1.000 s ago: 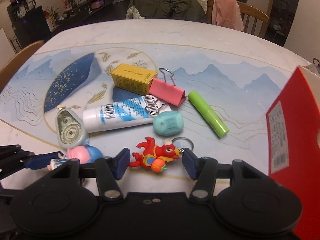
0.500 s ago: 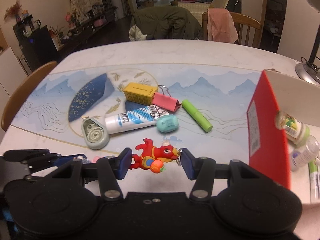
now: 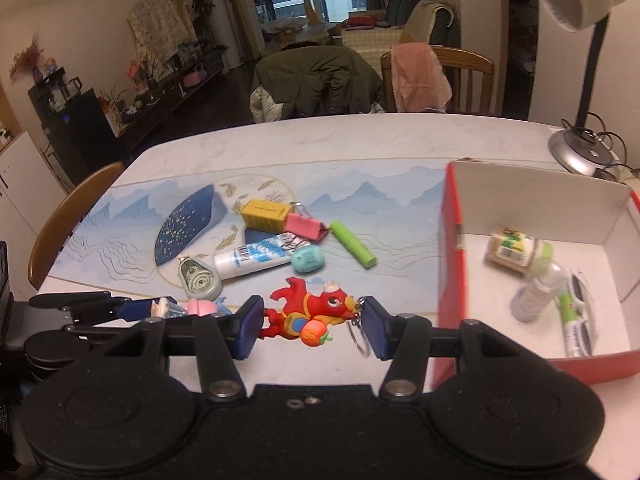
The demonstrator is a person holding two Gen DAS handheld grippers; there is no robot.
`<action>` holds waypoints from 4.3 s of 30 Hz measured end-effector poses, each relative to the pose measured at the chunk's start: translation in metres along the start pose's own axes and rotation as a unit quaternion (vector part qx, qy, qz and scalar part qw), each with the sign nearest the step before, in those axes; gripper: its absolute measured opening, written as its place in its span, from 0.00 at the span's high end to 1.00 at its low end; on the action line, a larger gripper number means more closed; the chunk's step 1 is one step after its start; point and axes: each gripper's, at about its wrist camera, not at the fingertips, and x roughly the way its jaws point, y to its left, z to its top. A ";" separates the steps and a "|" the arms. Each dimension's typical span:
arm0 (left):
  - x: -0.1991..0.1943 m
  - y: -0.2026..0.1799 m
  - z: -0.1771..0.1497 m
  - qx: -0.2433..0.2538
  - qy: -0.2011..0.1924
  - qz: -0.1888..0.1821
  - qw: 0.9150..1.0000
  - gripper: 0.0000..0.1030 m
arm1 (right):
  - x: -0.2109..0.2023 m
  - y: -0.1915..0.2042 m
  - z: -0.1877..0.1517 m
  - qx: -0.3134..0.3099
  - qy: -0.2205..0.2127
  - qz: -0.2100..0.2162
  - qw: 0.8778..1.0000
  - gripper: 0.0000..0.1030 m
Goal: Organize rigid objects
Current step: 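Carry the figurine and dragon keychain into the shoebox and open both tools, then lift both tools out of the shoebox back over the mat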
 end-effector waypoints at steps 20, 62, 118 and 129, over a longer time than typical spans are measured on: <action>0.021 -0.135 0.058 0.077 -0.027 -0.061 0.995 0.61 | -0.043 -0.121 0.013 0.034 -0.047 -0.052 0.997 0.49; 0.219 -0.263 0.081 0.058 0.188 -0.068 0.978 0.61 | 0.045 -0.274 0.010 0.069 0.067 -0.073 0.993 0.49; 0.119 -0.226 0.080 0.047 0.099 -0.057 0.992 0.47 | -0.026 -0.205 0.018 0.041 0.024 -0.041 0.998 0.23; 0.058 -0.174 0.076 0.044 0.031 -0.036 0.998 0.47 | -0.056 -0.150 0.019 0.038 -0.028 -0.035 0.998 0.20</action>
